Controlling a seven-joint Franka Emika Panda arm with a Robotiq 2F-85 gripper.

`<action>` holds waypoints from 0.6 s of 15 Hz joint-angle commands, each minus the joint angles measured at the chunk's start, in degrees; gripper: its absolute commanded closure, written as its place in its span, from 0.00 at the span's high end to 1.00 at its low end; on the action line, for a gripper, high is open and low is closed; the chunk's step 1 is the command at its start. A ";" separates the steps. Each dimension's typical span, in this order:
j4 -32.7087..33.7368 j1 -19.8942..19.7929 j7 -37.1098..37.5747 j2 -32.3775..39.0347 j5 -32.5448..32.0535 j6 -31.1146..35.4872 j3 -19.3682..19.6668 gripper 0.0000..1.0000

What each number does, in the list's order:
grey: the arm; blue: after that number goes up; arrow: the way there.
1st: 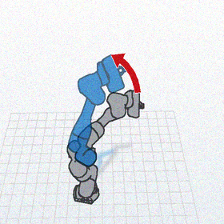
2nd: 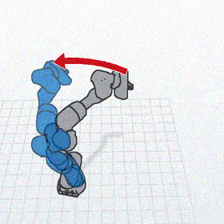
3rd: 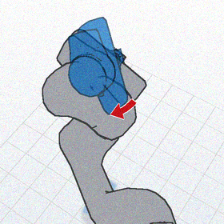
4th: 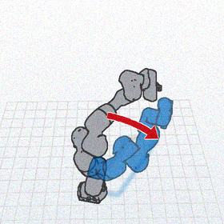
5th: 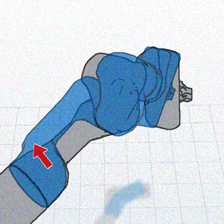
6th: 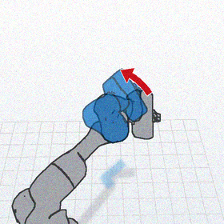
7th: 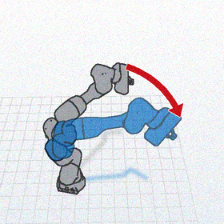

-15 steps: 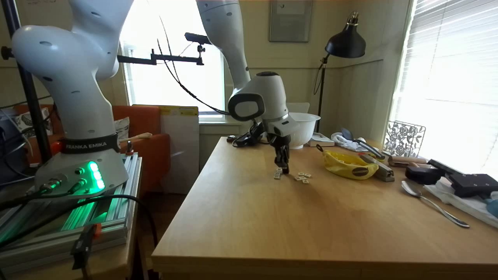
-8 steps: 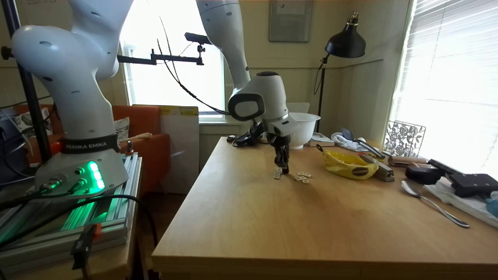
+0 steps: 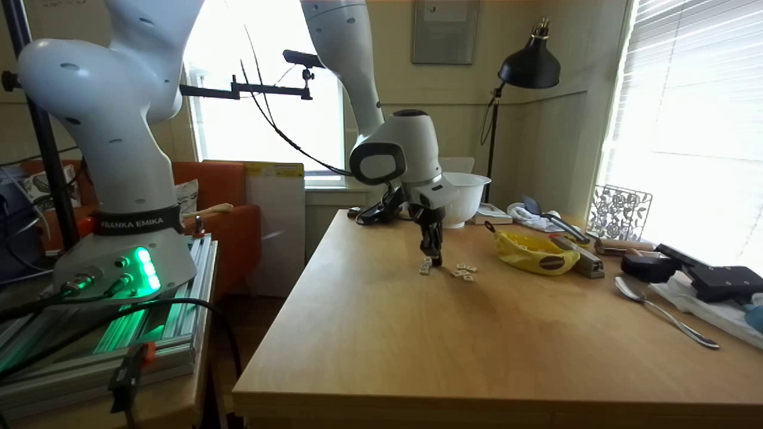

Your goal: Create the word 'Mice' with the tiles.

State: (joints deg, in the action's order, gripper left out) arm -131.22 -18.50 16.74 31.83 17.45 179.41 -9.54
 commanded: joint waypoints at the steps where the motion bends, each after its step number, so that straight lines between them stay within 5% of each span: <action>1: -0.82 -0.52 -1.73 -0.49 1.58 -2.02 -0.83 0.00; 9: -1.02 -0.08 -1.73 -0.79 1.58 -2.60 -0.45 0.00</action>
State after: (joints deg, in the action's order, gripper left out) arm -131.22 -18.50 16.48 31.77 17.45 179.11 -9.54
